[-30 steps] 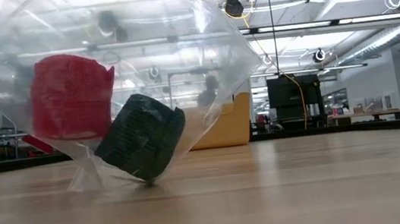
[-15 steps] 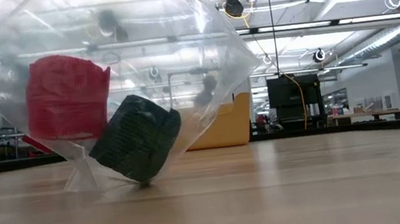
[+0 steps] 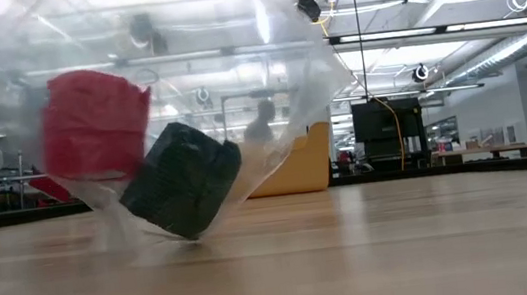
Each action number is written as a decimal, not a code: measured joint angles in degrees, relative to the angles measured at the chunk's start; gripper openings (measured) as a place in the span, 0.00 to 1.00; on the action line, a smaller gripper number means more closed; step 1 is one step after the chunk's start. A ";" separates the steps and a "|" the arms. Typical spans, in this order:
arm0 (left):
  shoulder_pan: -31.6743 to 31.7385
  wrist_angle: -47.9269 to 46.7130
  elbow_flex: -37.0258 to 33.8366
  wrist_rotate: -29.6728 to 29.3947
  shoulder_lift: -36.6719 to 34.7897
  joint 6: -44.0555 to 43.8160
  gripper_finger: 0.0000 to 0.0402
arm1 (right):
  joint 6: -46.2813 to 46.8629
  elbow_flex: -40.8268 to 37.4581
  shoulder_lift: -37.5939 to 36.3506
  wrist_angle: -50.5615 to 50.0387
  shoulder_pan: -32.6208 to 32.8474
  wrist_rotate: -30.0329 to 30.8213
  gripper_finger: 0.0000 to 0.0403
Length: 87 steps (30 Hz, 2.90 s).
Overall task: Roll bandage
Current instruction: Close the transparent zip bag
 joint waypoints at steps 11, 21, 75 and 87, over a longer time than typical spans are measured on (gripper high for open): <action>-0.82 -0.27 0.04 0.18 -0.07 -0.02 0.06 | -0.59 0.00 -1.30 -1.29 0.97 1.20 0.00; -0.99 -1.42 0.01 0.25 -0.07 -0.46 0.06 | -0.83 -0.02 -4.77 -4.94 4.00 5.56 0.00; 1.98 -2.94 1.00 2.98 0.04 0.06 0.06 | 13.31 0.02 -5.36 -4.86 6.70 10.17 0.49; 4.94 -2.89 1.46 4.16 0.02 1.66 0.06 | 22.65 0.02 -5.36 -15.18 2.52 10.09 0.41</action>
